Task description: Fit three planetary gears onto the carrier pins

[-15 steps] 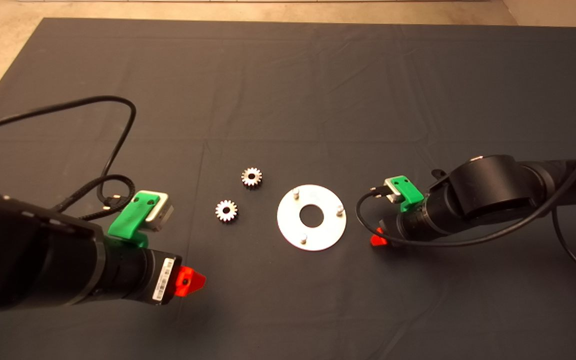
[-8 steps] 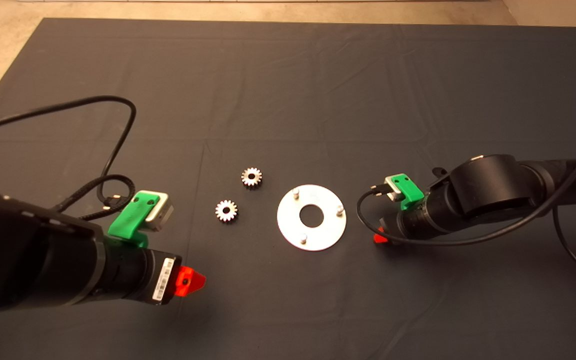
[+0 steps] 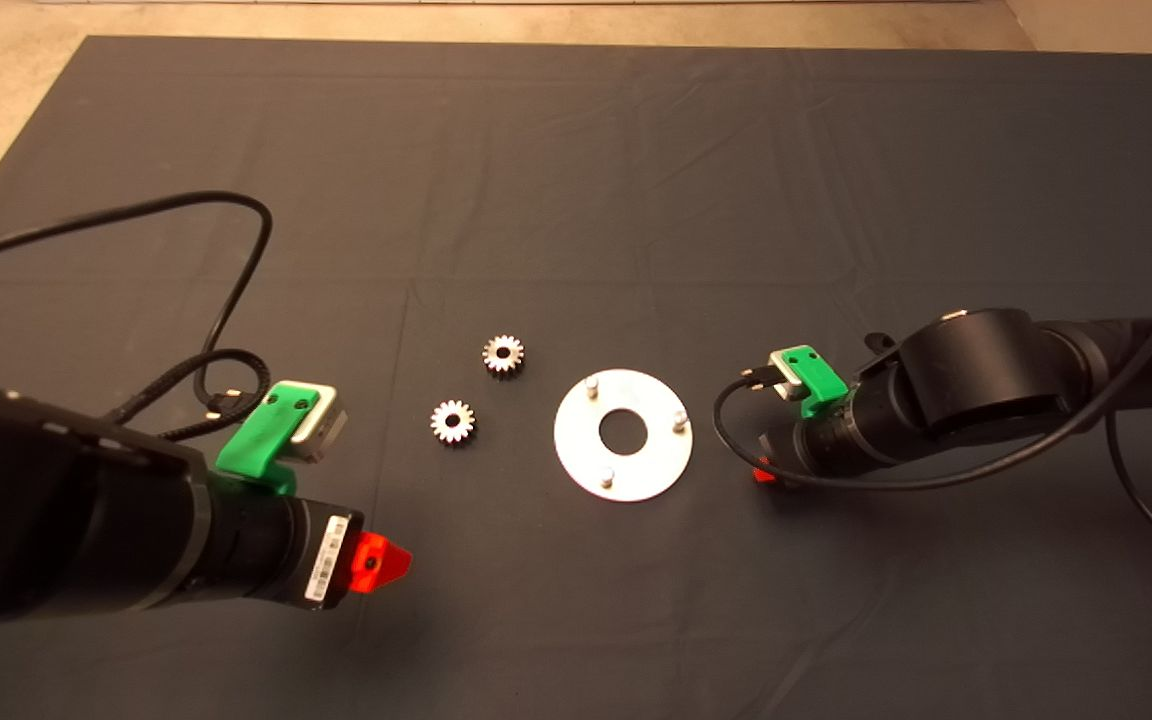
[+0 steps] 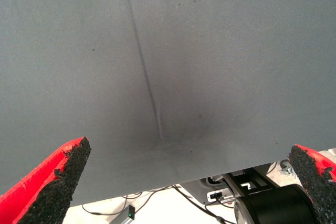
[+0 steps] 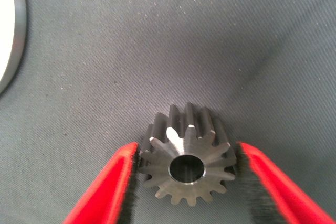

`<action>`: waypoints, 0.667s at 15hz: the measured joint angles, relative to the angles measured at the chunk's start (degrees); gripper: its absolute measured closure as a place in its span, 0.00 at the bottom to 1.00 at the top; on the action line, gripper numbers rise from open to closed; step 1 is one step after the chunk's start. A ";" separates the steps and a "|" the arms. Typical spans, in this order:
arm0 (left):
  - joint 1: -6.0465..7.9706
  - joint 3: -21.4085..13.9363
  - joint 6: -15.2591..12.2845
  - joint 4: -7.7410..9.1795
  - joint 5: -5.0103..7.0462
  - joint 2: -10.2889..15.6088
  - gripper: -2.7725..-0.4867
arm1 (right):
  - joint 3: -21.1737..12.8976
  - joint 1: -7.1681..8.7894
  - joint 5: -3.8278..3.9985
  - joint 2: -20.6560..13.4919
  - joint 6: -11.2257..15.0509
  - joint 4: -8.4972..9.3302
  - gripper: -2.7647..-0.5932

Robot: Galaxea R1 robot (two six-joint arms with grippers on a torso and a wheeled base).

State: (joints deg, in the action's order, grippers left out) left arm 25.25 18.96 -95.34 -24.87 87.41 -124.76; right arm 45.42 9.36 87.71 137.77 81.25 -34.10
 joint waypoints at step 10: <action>0.00 0.00 0.02 -0.01 0.00 1.13 0.01 | 0.02 -0.05 -0.63 -0.50 -0.35 0.00 0.76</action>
State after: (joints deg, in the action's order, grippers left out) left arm 25.25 18.96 -95.32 -24.88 87.41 -123.62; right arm 45.45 9.31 87.08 137.27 80.90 -34.10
